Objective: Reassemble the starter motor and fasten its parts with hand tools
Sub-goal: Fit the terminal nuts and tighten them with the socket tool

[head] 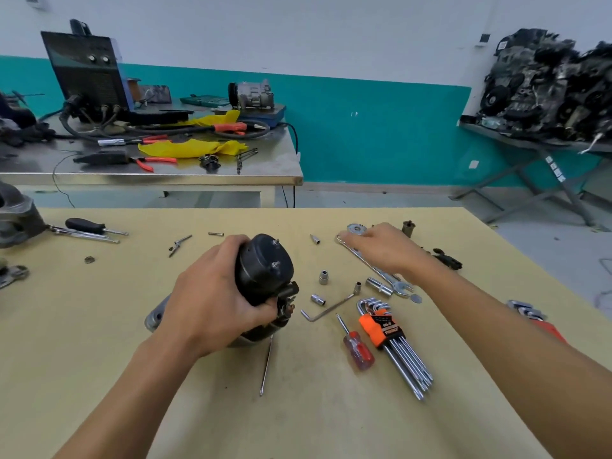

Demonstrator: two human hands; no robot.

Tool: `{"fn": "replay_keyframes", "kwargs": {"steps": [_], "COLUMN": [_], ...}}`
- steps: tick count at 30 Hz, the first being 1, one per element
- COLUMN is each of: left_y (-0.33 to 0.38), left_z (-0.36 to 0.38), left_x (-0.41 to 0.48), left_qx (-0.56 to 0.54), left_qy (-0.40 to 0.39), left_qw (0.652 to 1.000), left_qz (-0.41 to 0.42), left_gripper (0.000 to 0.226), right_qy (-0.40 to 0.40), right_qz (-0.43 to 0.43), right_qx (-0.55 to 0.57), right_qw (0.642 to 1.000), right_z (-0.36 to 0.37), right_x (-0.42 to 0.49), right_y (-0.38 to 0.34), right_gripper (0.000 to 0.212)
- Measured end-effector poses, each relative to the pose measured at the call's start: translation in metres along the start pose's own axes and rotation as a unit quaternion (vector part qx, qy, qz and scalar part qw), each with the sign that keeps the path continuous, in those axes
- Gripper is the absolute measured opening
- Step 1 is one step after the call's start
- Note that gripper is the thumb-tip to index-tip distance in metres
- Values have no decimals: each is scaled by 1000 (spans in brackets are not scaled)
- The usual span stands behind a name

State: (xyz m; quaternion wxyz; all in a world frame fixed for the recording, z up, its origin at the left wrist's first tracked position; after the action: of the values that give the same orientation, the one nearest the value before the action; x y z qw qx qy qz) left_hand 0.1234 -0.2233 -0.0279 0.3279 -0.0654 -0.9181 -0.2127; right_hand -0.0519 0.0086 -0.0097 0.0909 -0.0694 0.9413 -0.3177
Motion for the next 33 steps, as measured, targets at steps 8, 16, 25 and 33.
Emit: {"fn": "replay_keyframes", "kwargs": {"steps": [8,16,25,33], "left_y": [-4,-3,-5,-12], "left_z": [2,0,1,-13], "left_x": [11,11,16,3], "left_qx": [24,9,-1,18], "left_qy": [-25,-32,-43,-23], "left_qw": [999,999,999,998], "left_qz": [-14,-18,-31,-54], "left_gripper": [74,71,67,69], "right_qy": [31,4,-74,-86], "right_qz": [57,61,-102,-132], "right_qx": [-303,-319,-216,-215], "right_qw": [951,946,968,964], "right_z": [11,16,-3,39], "right_x": [-12,-9,-41,-24], "right_y": [34,34,-13,-67], "right_gripper": [16,18,25,22]}}
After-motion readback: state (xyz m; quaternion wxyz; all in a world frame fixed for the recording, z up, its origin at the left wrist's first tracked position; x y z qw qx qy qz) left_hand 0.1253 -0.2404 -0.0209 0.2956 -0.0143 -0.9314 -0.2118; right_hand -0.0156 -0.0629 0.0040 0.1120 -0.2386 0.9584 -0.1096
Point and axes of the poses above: each hand's wrist, its own x-axis towards the middle knuckle, its own z-axis out of the palm, y = z × x, the point moved 1 cm from there along x, towards the middle knuckle, and after that the axes turned 10 degrees about z, right-handed, at the moved point
